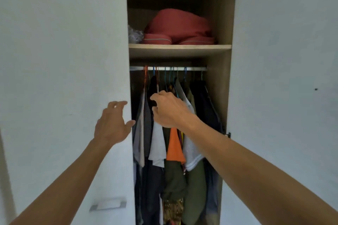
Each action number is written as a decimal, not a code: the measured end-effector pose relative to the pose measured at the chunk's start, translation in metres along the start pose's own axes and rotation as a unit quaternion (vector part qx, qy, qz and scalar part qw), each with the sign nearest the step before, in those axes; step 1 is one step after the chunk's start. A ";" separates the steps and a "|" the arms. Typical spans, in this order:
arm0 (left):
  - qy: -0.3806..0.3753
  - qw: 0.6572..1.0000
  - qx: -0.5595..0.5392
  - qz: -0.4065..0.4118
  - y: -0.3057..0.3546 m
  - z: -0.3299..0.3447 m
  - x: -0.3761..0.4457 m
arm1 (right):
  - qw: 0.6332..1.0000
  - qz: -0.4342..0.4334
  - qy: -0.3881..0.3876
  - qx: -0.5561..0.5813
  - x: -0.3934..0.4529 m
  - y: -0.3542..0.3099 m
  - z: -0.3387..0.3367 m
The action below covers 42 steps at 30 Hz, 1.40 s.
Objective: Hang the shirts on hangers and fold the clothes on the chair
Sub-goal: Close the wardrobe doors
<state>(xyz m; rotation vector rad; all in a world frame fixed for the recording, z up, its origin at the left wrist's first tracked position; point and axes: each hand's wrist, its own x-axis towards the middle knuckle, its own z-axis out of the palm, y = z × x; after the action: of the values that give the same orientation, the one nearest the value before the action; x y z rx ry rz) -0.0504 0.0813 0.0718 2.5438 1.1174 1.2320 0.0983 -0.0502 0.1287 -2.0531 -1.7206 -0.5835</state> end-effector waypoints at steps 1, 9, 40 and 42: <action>-0.009 1.000 -0.016 0.005 0.011 0.005 -0.008 | 1.000 0.008 -0.005 -0.011 -0.013 0.005 -0.005; -0.077 0.984 -0.106 0.124 0.161 0.036 -0.071 | 0.990 0.104 0.032 -0.086 -0.145 0.065 -0.096; 0.050 0.928 -0.331 0.161 0.445 0.032 -0.184 | 0.761 0.027 0.266 0.591 -0.276 0.209 -0.232; 0.086 0.933 -0.310 0.162 0.428 0.021 -0.183 | 0.778 0.005 0.216 0.591 -0.264 0.201 -0.227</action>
<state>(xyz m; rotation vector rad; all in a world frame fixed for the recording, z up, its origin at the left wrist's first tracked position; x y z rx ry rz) 0.1357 -0.3445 0.1051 2.1937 0.2392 1.5895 0.2412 -0.4238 0.1653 -0.9087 -1.2265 0.0965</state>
